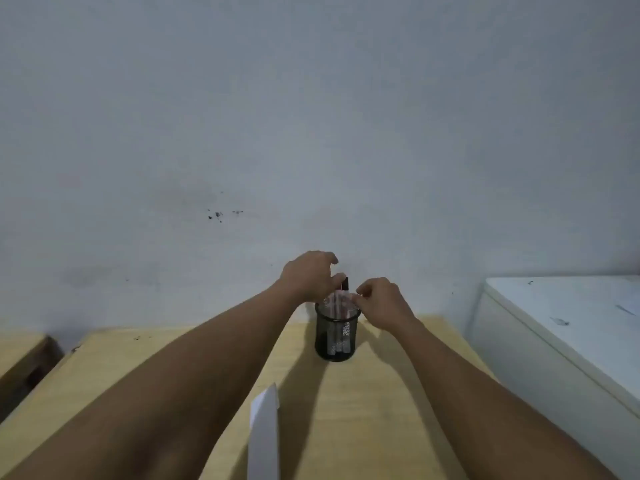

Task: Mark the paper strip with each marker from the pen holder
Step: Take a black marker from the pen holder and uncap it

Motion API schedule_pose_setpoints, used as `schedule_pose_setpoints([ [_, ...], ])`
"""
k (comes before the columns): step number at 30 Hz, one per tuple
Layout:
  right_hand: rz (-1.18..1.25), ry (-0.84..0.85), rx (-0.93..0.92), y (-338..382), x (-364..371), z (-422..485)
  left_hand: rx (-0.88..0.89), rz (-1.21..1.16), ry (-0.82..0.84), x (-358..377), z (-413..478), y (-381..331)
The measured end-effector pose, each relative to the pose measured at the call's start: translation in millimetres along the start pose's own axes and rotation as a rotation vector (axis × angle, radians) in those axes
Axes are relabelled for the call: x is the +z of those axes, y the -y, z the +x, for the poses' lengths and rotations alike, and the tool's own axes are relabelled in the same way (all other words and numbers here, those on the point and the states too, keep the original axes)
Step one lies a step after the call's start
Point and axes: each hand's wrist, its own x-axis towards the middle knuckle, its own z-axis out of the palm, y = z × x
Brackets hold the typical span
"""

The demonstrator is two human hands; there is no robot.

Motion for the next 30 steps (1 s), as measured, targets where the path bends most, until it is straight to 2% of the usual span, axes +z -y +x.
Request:
schedule_pose_setpoints([
  [5, 0.172, 0.070, -0.010, -4.1, 9.8, 16.1, -0.043, -0.016, 0.095, 18.3, 23.7, -3.0],
  [12, 0.277, -0.001, -0.015, -0.3, 8.6, 15.3, -0.087, -0.219, 0.053, 15.7, 28.0, -6.5],
  [18, 0.324, -0.100, -0.054, 39.0, -29.1, -2.0, -0.065, -0.321, -0.100, -32.8, 11.7, -30.1],
  [22, 0.384, -0.078, -0.092, 78.6, -54.7, -27.4, -0.071, -0.477, -0.209, -81.4, -9.0, -40.9],
  [27, 0.399, -0.108, -0.162, 132.6, -65.7, -64.5, -0.134, -0.390, -0.391, -136.2, -54.7, -37.2],
  [30, 0.369, -0.121, -0.189, 162.2, -60.7, -84.3, -0.189, -0.369, -0.442, -155.3, -80.8, -19.9],
])
